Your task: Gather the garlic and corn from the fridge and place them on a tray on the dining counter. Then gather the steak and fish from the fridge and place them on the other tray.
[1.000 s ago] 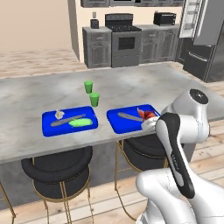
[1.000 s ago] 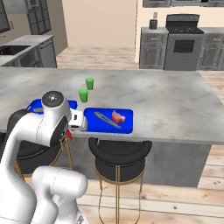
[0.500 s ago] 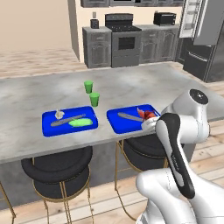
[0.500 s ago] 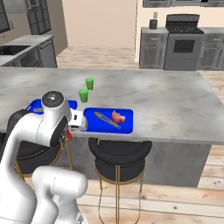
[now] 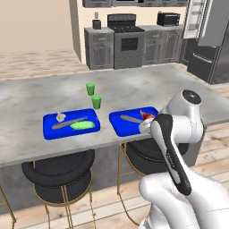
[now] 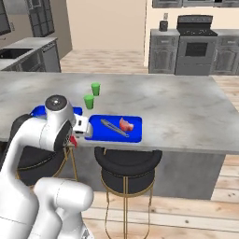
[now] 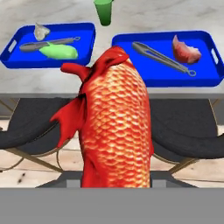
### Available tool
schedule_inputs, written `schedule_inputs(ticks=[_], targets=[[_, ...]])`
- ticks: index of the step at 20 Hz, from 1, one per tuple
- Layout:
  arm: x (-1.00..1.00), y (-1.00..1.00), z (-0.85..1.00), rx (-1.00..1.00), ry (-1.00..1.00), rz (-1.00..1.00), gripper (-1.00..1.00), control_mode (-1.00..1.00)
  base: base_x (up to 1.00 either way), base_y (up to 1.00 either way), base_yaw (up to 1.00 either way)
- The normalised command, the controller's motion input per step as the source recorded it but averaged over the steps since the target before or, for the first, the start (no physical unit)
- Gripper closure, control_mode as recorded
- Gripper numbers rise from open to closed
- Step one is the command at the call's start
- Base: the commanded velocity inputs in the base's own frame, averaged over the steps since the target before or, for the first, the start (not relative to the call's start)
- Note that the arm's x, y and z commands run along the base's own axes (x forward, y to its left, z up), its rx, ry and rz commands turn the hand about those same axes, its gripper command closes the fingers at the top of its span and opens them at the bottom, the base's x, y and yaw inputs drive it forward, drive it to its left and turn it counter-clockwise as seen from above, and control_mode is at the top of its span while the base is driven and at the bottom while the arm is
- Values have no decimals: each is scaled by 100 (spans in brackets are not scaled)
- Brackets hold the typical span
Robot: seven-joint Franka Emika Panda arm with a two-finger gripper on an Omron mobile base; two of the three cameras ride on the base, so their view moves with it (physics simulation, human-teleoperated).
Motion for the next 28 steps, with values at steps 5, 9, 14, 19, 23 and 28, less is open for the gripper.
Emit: schedule_inputs(ticks=[5, 9, 14, 19, 23, 28], targets=[[92, 2, 11, -1, 30, 0, 100, -100, 0, 0, 0], [80, -9, -2, 0, 31, 0, 100, -100, 0, 0, 0], [84, 0, -30, -6, 21, 4, 100, -100, 0, 0, 0], [67, 0, -46, -8, 17, 10, 100, -100, 0, 0, 0], [19, -10, -44, -1, 8, 21, 100, -100, 0, 0, 0], [46, 0, -22, 0, 0, 15, 100, -100, 0, 0, 0]])
